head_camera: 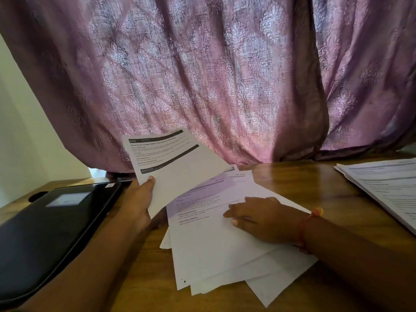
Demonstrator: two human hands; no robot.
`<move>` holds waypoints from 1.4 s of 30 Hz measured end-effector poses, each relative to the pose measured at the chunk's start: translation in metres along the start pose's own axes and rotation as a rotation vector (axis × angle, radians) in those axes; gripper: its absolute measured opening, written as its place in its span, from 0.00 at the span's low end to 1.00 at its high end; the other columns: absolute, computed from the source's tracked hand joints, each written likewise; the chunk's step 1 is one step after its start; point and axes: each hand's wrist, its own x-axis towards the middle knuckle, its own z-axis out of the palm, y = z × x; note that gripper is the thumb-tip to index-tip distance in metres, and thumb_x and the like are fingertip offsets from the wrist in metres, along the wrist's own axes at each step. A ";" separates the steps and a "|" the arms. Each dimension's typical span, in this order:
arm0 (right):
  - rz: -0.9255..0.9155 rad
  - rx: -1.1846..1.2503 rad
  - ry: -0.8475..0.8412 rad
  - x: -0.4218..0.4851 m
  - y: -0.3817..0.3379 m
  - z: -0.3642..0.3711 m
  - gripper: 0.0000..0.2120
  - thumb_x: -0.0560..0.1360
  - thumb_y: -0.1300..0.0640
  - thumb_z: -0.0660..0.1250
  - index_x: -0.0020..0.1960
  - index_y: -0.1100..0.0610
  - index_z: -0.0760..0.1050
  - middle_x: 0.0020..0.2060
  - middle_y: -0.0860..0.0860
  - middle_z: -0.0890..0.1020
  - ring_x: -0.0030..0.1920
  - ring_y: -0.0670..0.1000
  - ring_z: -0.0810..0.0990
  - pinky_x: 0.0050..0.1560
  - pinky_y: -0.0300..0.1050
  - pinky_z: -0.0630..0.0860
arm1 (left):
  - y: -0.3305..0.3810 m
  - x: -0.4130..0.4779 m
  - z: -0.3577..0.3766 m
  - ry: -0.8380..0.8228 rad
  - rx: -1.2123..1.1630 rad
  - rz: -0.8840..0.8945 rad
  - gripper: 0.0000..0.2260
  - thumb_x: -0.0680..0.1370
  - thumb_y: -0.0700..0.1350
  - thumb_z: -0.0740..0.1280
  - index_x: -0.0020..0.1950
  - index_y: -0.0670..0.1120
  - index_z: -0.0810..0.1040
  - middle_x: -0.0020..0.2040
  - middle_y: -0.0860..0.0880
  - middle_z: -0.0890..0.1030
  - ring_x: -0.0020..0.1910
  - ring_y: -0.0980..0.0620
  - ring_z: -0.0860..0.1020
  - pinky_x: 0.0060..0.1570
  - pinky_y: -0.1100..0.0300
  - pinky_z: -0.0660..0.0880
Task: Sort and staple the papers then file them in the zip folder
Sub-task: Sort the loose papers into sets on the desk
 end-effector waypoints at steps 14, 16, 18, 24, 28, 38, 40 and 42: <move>0.133 -0.086 0.016 0.001 0.004 0.000 0.25 0.81 0.37 0.49 0.77 0.37 0.54 0.80 0.50 0.52 0.79 0.54 0.51 0.75 0.59 0.49 | -0.007 0.005 -0.002 -0.022 -0.026 -0.002 0.11 0.83 0.48 0.65 0.65 0.52 0.76 0.56 0.44 0.84 0.53 0.40 0.82 0.54 0.38 0.81; 0.176 -0.094 0.006 0.000 0.006 -0.001 0.29 0.80 0.34 0.49 0.78 0.40 0.52 0.79 0.51 0.54 0.79 0.53 0.51 0.75 0.58 0.50 | -0.008 0.006 -0.003 -0.026 -0.023 0.001 0.11 0.83 0.47 0.65 0.65 0.52 0.77 0.57 0.44 0.84 0.54 0.40 0.83 0.54 0.38 0.81; 0.177 -0.087 -0.001 -0.001 0.007 -0.003 0.30 0.80 0.34 0.50 0.78 0.42 0.52 0.79 0.48 0.55 0.79 0.52 0.50 0.77 0.57 0.50 | -0.009 0.008 -0.003 -0.033 -0.046 0.003 0.10 0.83 0.46 0.65 0.64 0.51 0.78 0.56 0.44 0.84 0.53 0.41 0.83 0.51 0.41 0.82; 0.125 -0.016 -0.014 -0.001 0.011 -0.005 0.27 0.80 0.35 0.52 0.76 0.39 0.56 0.78 0.40 0.55 0.79 0.49 0.50 0.77 0.58 0.50 | -0.009 0.011 -0.005 -0.009 -0.065 0.017 0.09 0.84 0.46 0.64 0.63 0.49 0.78 0.54 0.44 0.84 0.49 0.43 0.82 0.42 0.50 0.78; 0.082 -0.003 -0.047 0.000 0.013 -0.005 0.26 0.80 0.36 0.52 0.77 0.38 0.55 0.78 0.37 0.54 0.79 0.48 0.47 0.77 0.59 0.50 | -0.010 0.012 -0.006 -0.004 -0.057 0.010 0.08 0.84 0.48 0.64 0.62 0.51 0.79 0.53 0.44 0.84 0.49 0.42 0.82 0.40 0.50 0.79; 0.128 0.000 -0.030 0.002 0.011 -0.001 0.23 0.83 0.41 0.49 0.77 0.36 0.53 0.78 0.37 0.51 0.79 0.46 0.47 0.75 0.63 0.43 | -0.011 0.012 -0.007 -0.010 -0.028 0.013 0.10 0.84 0.48 0.64 0.64 0.52 0.78 0.56 0.45 0.84 0.53 0.41 0.82 0.45 0.47 0.80; 0.148 -0.015 -0.004 0.002 0.011 0.001 0.24 0.82 0.39 0.50 0.77 0.38 0.53 0.79 0.41 0.52 0.79 0.46 0.49 0.75 0.61 0.44 | -0.011 0.011 -0.005 -0.023 -0.022 0.013 0.10 0.84 0.48 0.64 0.64 0.52 0.78 0.55 0.45 0.84 0.52 0.42 0.82 0.44 0.48 0.80; 0.163 -0.040 0.002 0.002 0.011 0.001 0.26 0.81 0.38 0.50 0.78 0.39 0.52 0.79 0.43 0.52 0.79 0.47 0.49 0.75 0.60 0.45 | -0.011 0.009 -0.003 -0.037 -0.003 0.026 0.09 0.84 0.48 0.64 0.64 0.52 0.78 0.54 0.45 0.84 0.52 0.42 0.82 0.46 0.47 0.80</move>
